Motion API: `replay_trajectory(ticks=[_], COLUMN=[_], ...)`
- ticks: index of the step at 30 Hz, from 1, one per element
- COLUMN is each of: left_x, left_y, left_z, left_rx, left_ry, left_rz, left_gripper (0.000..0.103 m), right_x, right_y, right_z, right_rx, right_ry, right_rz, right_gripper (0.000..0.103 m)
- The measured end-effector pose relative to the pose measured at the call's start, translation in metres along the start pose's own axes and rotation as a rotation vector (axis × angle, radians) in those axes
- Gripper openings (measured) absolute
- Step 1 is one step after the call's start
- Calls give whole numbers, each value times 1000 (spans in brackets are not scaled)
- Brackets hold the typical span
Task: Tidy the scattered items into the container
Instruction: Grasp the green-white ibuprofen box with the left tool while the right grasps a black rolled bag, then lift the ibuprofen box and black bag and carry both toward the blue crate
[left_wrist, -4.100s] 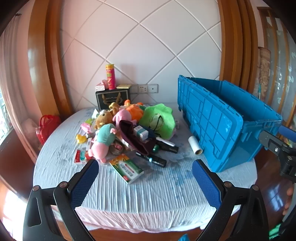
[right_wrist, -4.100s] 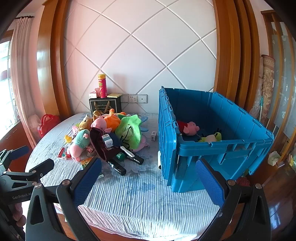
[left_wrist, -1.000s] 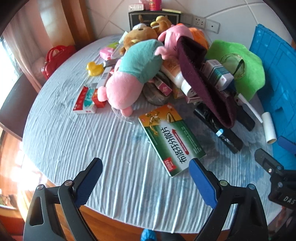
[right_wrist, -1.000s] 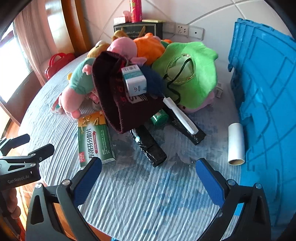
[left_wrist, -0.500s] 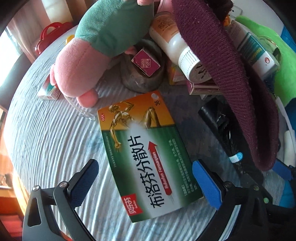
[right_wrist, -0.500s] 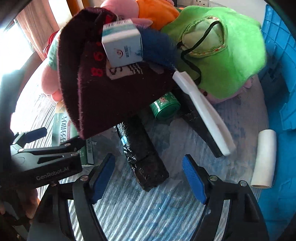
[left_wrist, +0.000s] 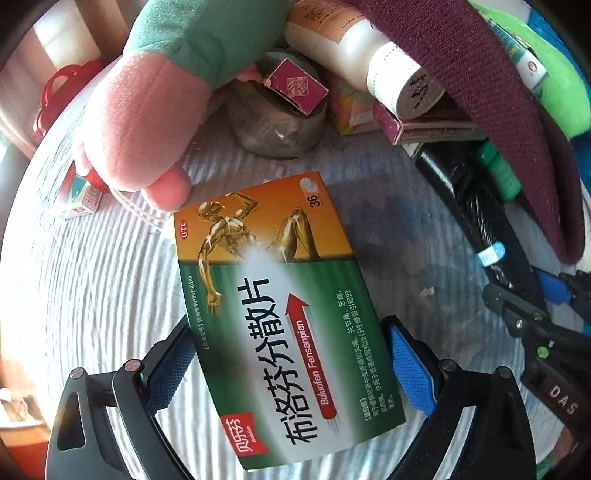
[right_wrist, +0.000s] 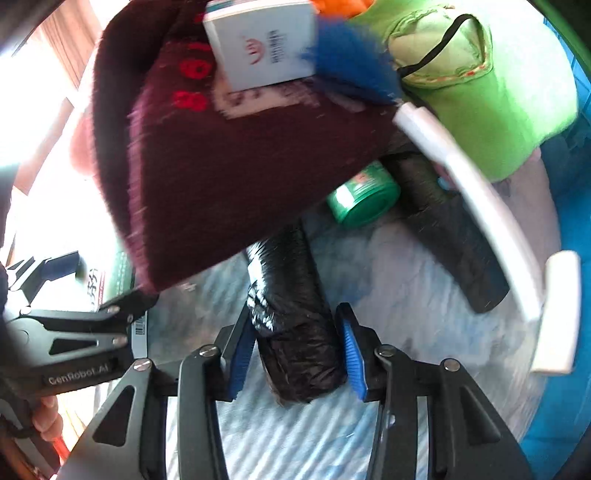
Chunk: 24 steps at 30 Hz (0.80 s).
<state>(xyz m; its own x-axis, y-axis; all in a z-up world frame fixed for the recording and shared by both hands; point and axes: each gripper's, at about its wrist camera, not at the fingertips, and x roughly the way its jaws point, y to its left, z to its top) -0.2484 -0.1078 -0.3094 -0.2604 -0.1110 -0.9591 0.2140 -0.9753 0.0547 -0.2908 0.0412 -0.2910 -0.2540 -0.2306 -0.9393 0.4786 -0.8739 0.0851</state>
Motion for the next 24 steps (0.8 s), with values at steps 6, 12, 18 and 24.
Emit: replay_trajectory(ticks=[6,12,18,24], left_x=[-3,-6,-11,-12], left_y=[7,-1,-7,-5], left_z=[-3,-2,-15,-22], left_rx=[12,50,92,104], left_ry=[-14,-70,-71,-77], left_rz=[17,9,-10,-12], left_gripper=[98,92,92,92], right_x=[-1,0,-10,-9], right_y=[8,16,31,32], right_z=[-2,-3,-31,-34], right_rx=[52,53,64,96], right_ry=[-25,-55,-28,-73], right_rz=[2,-79,-52,-58], right_gripper=[57,37,35,43])
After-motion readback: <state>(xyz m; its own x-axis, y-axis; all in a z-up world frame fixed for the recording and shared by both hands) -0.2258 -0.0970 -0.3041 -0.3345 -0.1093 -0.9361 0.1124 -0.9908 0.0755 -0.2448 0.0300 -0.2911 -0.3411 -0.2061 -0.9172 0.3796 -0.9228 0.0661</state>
